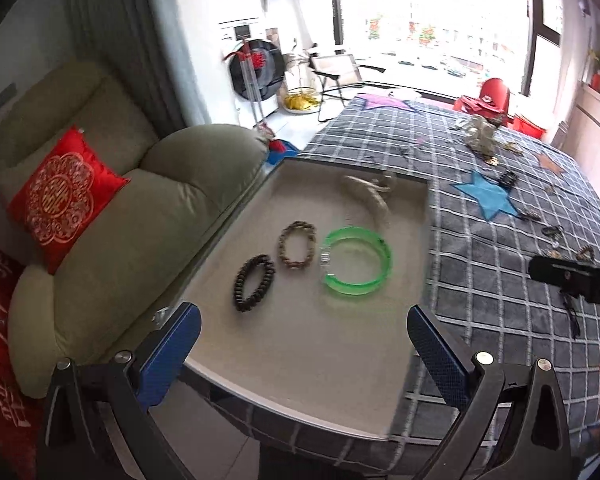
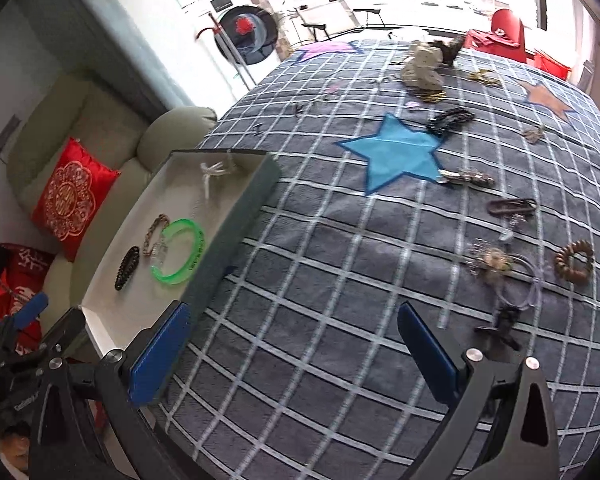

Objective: Organize jewelry
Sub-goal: 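Withdraw both open tools from the tray back over the bedspread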

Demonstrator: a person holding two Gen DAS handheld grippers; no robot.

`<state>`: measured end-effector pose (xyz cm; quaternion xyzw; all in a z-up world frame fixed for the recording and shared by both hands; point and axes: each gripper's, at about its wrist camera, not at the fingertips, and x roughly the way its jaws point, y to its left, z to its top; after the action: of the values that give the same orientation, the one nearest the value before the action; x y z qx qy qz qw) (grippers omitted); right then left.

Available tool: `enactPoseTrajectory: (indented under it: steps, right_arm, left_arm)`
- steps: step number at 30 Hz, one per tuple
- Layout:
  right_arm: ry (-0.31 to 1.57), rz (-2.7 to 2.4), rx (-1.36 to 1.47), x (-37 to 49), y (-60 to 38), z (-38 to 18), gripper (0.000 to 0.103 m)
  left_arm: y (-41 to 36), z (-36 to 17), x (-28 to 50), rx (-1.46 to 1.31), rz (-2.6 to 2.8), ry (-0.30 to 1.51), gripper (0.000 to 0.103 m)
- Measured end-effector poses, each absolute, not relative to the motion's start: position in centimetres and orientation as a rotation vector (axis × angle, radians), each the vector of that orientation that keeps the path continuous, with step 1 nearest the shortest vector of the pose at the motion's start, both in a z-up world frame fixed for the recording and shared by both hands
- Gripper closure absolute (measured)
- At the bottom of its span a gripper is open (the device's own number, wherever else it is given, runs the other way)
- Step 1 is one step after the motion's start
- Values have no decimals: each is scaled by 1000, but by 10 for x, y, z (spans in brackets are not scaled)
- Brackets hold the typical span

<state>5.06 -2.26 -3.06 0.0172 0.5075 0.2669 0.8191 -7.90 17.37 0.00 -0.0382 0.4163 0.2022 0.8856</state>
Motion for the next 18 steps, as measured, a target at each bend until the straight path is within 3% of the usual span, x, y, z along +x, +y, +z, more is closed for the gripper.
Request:
enactPoseTrajectory:
  steps: [18]
  right_arm:
    - [1019,473,151,55,-106,-20,0]
  left_arm:
    - [104,7,-55,14,277,888,0]
